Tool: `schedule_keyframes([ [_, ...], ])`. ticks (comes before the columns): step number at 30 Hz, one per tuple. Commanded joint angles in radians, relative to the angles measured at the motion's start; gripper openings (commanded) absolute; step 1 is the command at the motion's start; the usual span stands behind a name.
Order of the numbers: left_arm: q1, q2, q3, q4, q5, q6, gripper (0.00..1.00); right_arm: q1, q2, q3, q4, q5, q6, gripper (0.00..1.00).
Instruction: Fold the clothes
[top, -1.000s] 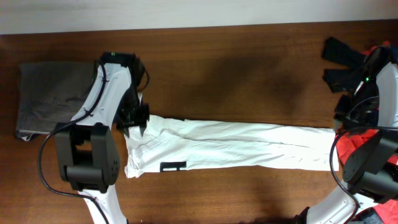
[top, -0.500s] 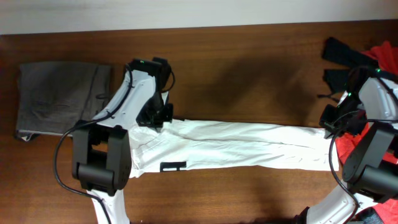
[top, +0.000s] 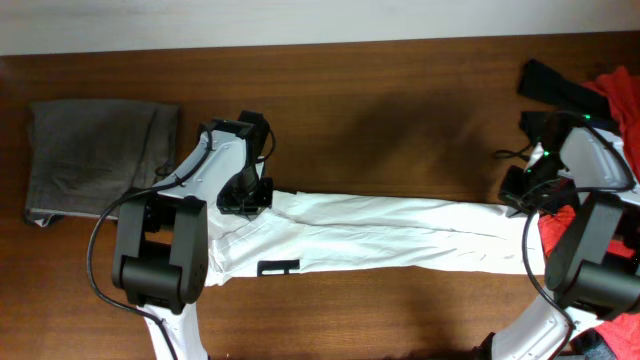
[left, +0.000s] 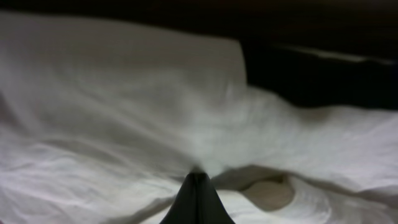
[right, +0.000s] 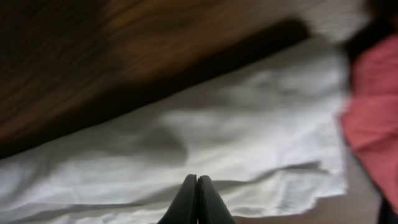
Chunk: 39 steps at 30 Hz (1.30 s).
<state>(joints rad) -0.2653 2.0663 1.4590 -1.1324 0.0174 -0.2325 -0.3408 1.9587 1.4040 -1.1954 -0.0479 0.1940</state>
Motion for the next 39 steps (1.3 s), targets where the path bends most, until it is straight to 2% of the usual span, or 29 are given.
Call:
schedule_keyframes([
  [1, 0.005, -0.011, -0.009, 0.008, -0.014, -0.01, 0.0, 0.05, 0.046, -0.01, 0.014, -0.004, -0.003, 0.04],
  [7, 0.005, -0.01, -0.019, 0.084, -0.067, -0.01, 0.0, 0.105, 0.104, -0.01, 0.092, 0.007, -0.003, 0.04],
  [19, 0.005, -0.008, -0.105, 0.23, -0.068, -0.005, 0.0, 0.133, 0.161, -0.019, 0.136, 0.037, -0.002, 0.04],
  [27, 0.006, -0.007, -0.163, 0.389, -0.194, 0.002, 0.0, 0.133, 0.165, -0.026, 0.232, 0.044, 0.001, 0.04],
  [32, 0.006, -0.007, -0.163, 0.5, -0.201, 0.046, 0.0, 0.133, 0.165, -0.026, 0.299, 0.04, 0.001, 0.04],
  [37, 0.011, -0.007, -0.162, 0.582, -0.201, 0.066, 0.0, 0.133, 0.165, -0.025, 0.379, 0.039, 0.001, 0.07],
  [39, 0.011, -0.009, -0.143, 0.581, -0.201, 0.066, 0.0, 0.132, 0.163, -0.003, 0.372, 0.037, -0.004, 0.11],
])
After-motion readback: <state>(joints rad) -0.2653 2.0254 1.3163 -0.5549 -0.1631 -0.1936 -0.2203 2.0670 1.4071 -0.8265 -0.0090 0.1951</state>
